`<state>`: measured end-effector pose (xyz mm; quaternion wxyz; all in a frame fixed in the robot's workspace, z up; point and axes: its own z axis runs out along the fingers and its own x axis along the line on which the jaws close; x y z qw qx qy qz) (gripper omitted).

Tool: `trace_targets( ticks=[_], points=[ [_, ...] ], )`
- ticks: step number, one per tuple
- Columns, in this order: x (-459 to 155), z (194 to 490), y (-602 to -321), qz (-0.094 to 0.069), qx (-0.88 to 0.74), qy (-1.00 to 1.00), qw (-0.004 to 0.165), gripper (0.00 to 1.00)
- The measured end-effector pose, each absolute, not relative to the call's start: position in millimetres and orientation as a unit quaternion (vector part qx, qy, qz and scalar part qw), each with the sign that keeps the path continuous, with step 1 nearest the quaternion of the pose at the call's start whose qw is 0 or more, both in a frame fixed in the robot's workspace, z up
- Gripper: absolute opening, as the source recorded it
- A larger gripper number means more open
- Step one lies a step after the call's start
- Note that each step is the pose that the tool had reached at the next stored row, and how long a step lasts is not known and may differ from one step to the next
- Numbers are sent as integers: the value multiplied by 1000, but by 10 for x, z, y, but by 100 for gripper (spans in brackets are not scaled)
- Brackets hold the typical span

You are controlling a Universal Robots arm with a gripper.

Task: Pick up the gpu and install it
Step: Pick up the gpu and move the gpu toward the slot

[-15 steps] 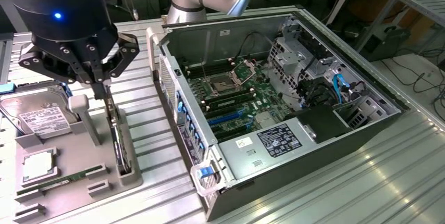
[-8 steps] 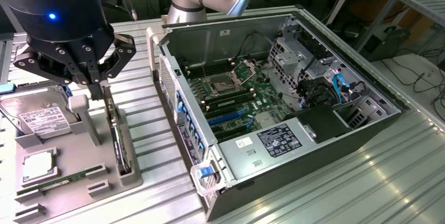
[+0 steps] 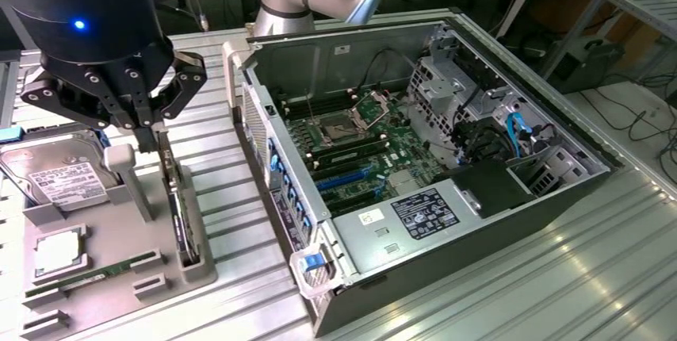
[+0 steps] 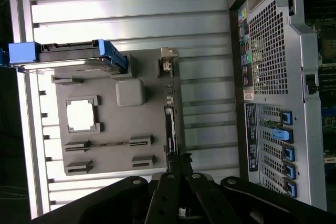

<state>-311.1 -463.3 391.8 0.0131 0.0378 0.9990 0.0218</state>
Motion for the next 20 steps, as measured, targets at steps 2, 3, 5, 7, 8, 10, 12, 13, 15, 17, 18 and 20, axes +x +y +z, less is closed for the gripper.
trace_targets(
  ticks=[2,3,5,7,8,10,12,13,15,17,18,20],
  points=[
    [-3112,3918,-4633,22,38,999,13,17],
    [-3111,3918,-4633,22,38,999,13,24],
    [-3112,3918,-4633,22,38,999,13,36],
    [-3111,3918,-4633,22,38,999,13,48],
    [-3112,3918,-4633,22,38,999,13,54],
    [-3111,3918,-4633,22,38,999,13,60],
    [-3111,3918,-4633,22,38,999,13,66],
    [-3112,3918,-4633,22,38,999,13,66],
    [-3112,3911,-4633,22,38,999,13,66],
    [-3112,3907,-4633,22,38,999,13,66],
    [-3112,3904,-4633,22,38,999,13,66],
    [-3112,3897,-4633,22,38,999,13,66]
  ],
)
